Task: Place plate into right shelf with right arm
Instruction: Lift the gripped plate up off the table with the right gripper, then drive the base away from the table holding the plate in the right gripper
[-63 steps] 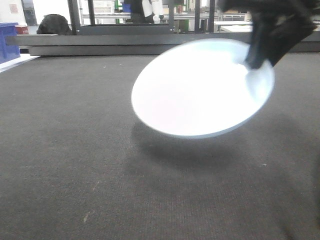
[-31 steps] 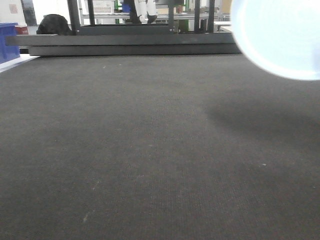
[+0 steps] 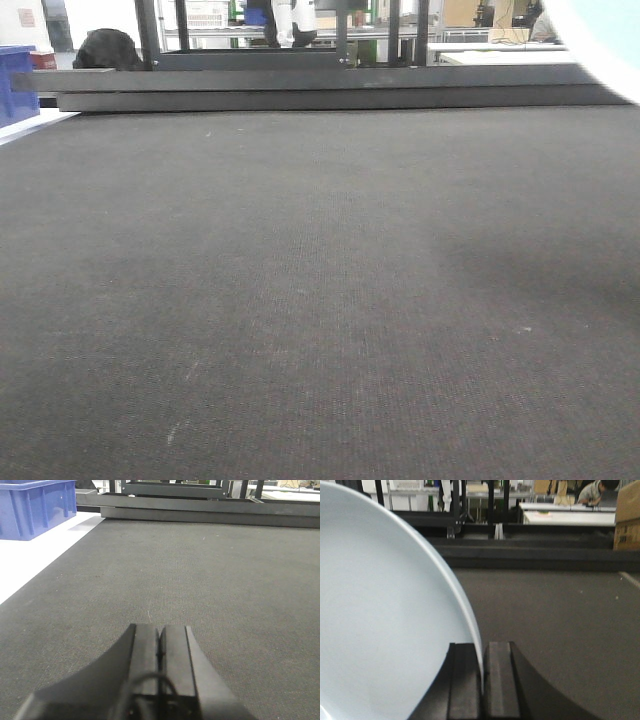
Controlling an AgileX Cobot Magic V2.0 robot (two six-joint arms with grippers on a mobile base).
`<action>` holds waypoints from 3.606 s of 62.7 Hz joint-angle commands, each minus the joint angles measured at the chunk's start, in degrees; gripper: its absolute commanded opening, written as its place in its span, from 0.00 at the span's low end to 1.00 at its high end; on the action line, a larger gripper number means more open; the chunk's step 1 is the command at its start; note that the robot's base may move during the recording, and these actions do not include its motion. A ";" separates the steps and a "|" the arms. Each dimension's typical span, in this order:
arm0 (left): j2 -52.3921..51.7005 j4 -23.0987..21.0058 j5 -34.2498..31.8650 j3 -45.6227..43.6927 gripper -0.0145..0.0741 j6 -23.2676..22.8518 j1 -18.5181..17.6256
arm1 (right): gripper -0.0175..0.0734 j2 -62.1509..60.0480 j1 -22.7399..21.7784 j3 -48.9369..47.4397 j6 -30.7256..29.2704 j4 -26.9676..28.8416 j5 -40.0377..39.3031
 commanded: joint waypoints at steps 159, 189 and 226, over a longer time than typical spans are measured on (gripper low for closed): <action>-0.59 -0.47 -5.16 0.59 0.02 -0.40 -0.11 | 0.25 -4.13 -0.41 -1.62 -0.23 -0.73 -6.18; -0.59 -0.47 -5.16 0.59 0.02 -0.40 -0.11 | 0.25 -4.13 -0.41 -1.62 -0.23 -0.73 -6.18; -0.59 -0.47 -5.16 0.59 0.02 -0.40 -0.11 | 0.25 -4.13 -0.41 -1.62 -0.23 -0.73 -6.18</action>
